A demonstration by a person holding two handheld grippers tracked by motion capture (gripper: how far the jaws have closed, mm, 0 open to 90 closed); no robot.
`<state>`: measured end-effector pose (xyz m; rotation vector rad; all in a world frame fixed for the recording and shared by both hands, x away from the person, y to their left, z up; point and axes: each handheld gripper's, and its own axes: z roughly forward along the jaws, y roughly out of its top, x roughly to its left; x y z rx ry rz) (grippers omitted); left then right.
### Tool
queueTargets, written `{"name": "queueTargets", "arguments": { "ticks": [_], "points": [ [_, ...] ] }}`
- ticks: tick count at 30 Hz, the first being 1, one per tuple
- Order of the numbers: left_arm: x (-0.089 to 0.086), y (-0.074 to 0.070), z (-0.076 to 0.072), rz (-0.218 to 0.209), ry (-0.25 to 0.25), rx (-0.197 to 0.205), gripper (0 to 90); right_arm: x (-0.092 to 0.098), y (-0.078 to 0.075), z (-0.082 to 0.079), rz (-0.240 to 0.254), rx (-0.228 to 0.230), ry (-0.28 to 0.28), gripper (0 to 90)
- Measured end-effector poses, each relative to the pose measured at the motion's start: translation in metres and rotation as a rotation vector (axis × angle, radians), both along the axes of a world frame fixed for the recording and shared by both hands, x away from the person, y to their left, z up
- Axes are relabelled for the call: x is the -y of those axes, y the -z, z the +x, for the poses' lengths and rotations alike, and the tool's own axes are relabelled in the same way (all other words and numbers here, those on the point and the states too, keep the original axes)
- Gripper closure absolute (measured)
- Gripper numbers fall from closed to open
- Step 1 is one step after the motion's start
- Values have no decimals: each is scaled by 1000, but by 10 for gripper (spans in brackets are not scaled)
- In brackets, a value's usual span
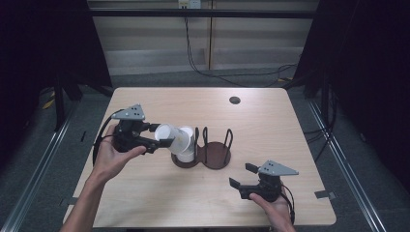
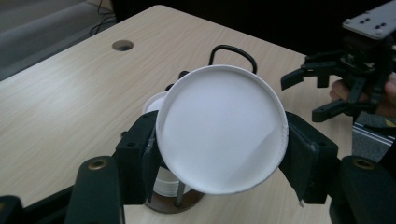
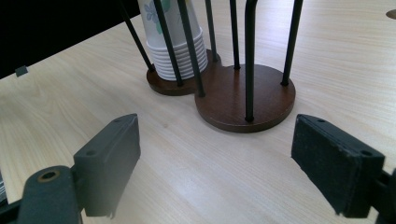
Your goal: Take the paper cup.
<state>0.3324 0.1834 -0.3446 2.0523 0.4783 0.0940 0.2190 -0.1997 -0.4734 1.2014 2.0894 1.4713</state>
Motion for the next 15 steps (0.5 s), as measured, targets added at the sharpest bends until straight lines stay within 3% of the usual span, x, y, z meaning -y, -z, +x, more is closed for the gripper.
{"name": "queueTargets", "arguments": {
  "ticks": [11,15],
  "points": [
    [7,14,-20,32,37,-3,363,-4,1,2,-8,-9,-48,148],
    [13,22,-29,33,61,-13,363,-6,-2,3,25,-14,-54,148]
  ]
}}
